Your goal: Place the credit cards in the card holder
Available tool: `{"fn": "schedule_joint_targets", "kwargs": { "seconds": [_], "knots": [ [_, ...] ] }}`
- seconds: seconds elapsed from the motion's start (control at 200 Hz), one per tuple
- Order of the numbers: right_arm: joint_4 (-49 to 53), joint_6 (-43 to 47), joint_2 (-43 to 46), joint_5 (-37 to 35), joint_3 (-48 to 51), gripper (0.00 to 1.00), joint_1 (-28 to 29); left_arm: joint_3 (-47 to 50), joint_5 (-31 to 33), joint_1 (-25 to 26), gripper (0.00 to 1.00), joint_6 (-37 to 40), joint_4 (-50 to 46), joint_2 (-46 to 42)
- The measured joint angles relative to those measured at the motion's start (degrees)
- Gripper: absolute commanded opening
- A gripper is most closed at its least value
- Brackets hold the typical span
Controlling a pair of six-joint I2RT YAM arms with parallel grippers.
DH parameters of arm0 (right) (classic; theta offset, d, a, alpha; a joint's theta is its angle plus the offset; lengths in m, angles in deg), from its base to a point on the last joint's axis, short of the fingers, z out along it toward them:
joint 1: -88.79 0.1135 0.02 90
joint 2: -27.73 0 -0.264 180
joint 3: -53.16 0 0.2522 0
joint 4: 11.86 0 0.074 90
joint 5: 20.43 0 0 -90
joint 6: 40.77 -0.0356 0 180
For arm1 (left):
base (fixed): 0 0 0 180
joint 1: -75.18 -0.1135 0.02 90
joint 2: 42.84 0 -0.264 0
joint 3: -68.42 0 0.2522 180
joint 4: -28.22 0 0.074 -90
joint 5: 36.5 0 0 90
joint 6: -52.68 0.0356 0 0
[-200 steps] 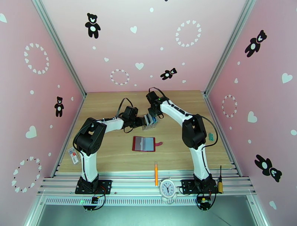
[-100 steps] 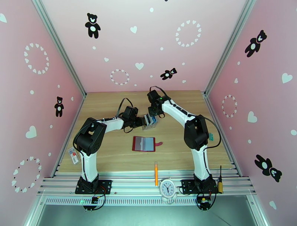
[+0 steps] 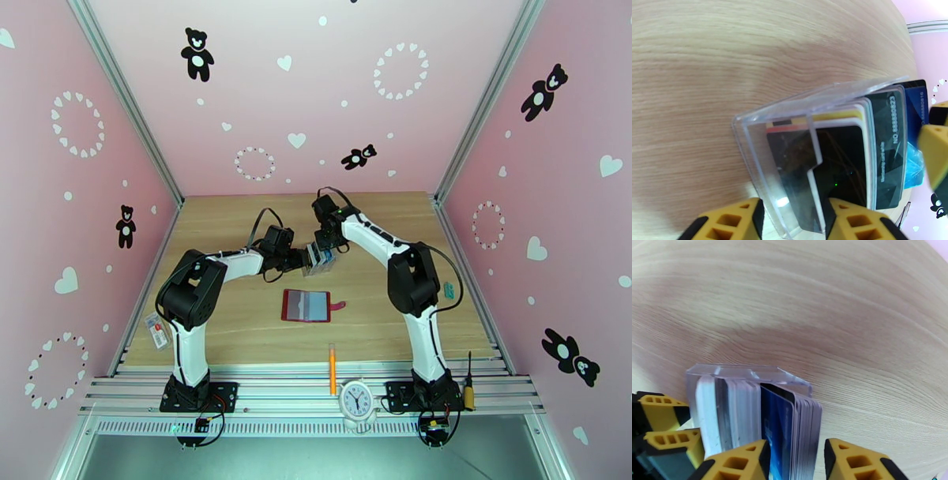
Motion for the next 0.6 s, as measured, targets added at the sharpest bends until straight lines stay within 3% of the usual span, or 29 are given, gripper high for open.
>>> {"fn": "schedule_joint_targets", "kwargs": {
  "seconds": [0.601],
  "knots": [
    [0.3, 0.7, -0.3, -2.2, -0.5, 0.36, 0.2, 0.0, 0.0, 0.0, 0.47, 0.0, 0.0, 0.0]
  ]
}}
